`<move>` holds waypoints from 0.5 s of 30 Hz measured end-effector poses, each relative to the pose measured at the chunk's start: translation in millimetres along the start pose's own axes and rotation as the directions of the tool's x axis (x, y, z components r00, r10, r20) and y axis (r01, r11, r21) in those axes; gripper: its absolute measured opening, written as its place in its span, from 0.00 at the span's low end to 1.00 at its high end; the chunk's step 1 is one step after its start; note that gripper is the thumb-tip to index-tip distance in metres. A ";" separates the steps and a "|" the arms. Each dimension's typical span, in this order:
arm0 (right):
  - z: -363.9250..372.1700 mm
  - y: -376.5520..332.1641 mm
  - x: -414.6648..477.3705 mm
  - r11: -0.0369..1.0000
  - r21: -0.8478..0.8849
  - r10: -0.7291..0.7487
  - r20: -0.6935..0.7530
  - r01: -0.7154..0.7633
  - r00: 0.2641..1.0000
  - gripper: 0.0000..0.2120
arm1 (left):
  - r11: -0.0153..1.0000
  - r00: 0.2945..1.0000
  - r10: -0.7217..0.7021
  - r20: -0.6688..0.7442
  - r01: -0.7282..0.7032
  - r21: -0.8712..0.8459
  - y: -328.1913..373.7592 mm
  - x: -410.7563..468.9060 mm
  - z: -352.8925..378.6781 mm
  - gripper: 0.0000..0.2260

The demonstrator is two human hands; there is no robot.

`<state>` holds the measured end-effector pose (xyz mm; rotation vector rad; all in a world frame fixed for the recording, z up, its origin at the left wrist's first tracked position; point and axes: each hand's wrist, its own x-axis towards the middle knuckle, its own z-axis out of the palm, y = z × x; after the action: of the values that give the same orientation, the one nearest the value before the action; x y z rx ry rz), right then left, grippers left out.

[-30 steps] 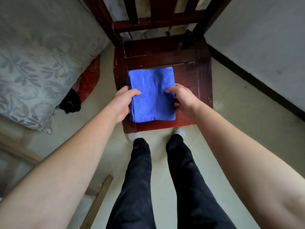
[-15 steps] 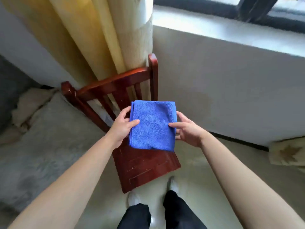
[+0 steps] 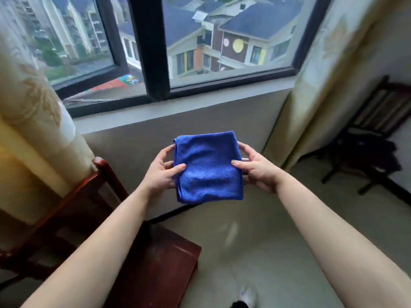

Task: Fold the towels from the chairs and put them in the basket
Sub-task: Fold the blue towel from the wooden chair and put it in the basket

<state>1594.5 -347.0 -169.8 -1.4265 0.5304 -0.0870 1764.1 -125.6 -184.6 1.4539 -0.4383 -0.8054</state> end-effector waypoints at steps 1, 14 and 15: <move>-22.1 -2.2 -25.2 0.999 0.021 -0.026 -0.080 0.028 0.996 0.24 | 1.000 0.997 0.014 0.078 -0.014 0.006 8.0 1.9 28.0 0.27; -264.5 10.9 -351.4 0.909 0.081 -0.211 -0.755 0.408 0.620 0.23 | 0.966 0.744 0.148 0.652 -0.251 0.067 61.3 -48.1 450.0 0.25; -285.7 17.9 -384.6 0.908 0.068 -0.203 -0.792 0.414 0.576 0.23 | 0.965 0.718 0.141 0.681 -0.252 0.065 54.7 -59.8 493.6 0.25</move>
<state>1137.1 -464.4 -86.9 -1.1646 0.9267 -1.0787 1386.6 -432.4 -67.6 1.1826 -1.2190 -1.1355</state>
